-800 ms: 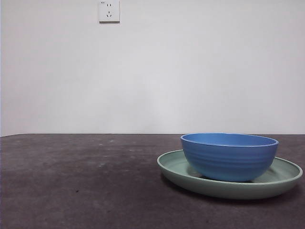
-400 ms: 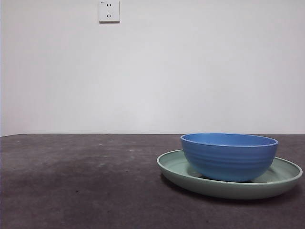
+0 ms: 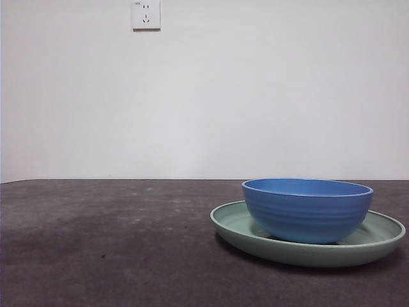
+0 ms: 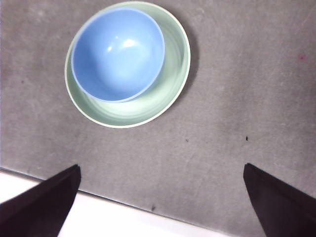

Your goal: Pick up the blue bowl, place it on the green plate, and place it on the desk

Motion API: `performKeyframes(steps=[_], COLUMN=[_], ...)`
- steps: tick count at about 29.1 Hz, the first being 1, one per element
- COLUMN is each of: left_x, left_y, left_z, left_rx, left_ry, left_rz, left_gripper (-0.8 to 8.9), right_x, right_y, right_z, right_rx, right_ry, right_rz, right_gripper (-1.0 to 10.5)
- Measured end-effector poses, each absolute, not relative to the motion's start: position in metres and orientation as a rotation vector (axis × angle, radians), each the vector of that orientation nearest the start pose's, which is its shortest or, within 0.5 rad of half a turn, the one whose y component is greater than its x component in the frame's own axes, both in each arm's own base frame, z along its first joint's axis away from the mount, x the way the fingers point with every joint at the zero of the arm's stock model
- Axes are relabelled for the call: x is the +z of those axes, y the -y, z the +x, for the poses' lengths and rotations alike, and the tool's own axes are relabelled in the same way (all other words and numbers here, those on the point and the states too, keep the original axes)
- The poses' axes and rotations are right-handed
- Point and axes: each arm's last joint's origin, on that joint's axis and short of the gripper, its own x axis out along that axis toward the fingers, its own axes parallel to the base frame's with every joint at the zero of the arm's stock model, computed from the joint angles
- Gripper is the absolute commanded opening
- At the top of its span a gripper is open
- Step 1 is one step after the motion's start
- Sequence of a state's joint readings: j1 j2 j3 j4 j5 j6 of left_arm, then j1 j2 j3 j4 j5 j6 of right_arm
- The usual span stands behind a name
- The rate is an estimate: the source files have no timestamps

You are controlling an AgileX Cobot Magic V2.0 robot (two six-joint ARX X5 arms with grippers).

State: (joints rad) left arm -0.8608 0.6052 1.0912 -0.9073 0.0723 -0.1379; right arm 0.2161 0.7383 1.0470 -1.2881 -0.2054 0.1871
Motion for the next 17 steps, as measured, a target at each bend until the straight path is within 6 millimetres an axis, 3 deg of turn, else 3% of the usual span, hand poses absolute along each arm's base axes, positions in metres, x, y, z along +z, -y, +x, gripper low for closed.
performKeyframes(steps=[11, 17], left_x=[0.383, 0.383], left_y=[0.061, 0.061], left_z=[0.050, 0.050], left_rx=[-0.890, -0.890], left_ry=[-0.446, -0.446], left_rz=[0.030, 0.030], left_gripper=[6.87, 6.87], right_x=[0.317, 0.297], right_y=[-0.039, -0.044], right_z=[0.149, 0.185], right_rx=[0.307, 0.305], right_ry=[-1.096, -1.172], right_rz=[0.114, 0.087], right_gripper=[5.4, 5.3])
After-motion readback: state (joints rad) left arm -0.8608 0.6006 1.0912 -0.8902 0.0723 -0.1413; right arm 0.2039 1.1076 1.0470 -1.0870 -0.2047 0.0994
